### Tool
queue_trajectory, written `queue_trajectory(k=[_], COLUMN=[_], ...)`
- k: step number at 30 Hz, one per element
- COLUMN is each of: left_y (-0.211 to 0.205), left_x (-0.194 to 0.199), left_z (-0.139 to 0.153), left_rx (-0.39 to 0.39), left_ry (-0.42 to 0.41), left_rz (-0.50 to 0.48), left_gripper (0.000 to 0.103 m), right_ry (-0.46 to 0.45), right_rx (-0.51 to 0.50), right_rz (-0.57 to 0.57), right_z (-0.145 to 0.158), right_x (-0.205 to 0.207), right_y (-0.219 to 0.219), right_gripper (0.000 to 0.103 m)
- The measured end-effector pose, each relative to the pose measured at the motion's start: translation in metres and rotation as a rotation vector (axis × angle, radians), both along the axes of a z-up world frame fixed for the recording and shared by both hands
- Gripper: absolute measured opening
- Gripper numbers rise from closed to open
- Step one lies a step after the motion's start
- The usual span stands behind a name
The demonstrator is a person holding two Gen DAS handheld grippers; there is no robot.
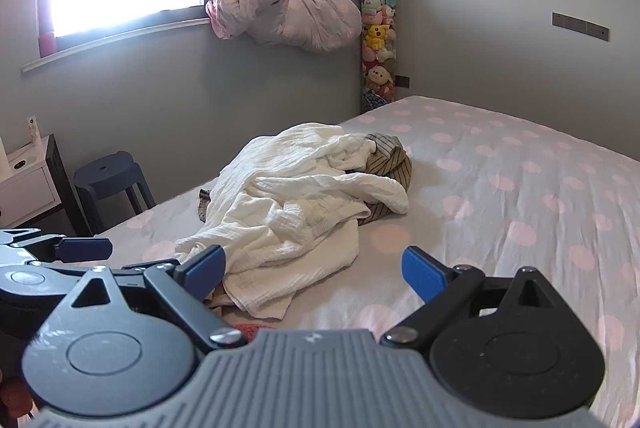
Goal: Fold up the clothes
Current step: 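Move both tools toward the clothes heap on the bed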
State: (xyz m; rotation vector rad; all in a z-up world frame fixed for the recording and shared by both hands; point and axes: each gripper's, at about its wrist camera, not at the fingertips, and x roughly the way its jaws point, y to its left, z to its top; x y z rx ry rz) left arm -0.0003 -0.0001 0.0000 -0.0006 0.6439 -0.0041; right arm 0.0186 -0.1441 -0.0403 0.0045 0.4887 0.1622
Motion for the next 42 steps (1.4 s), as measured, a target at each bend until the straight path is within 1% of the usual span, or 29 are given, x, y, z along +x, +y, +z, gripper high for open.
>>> queue_trajectory(k=[6, 11, 19, 42], left_y=[-0.001, 0.002, 0.007, 0.005], left_x=[-0.003, 0.002, 0.004, 0.005], left_z=[0.0, -0.002, -0.007, -0.012], left_rx=[0.008, -0.014, -0.025, -0.036], left_ry=[0.015, 0.046, 0.057, 0.084], left_rz=[0.013, 0.022, 0.02, 0.007], left_gripper=[0.073, 0.073, 0.073, 0.073], right_ry=[0.012, 0.02, 0.043, 0.054], right_rx=[0.011, 0.008, 0.005, 0.006], right_rz=[0.0, 0.006, 0.004, 0.001], right_z=[-0.003, -0.004, -0.005, -0.011], right_x=[0.001, -0.001, 0.002, 0.001], right_y=[0.0, 0.001, 0.002, 0.001], right_gripper=[0.096, 0.096, 0.096, 0.096])
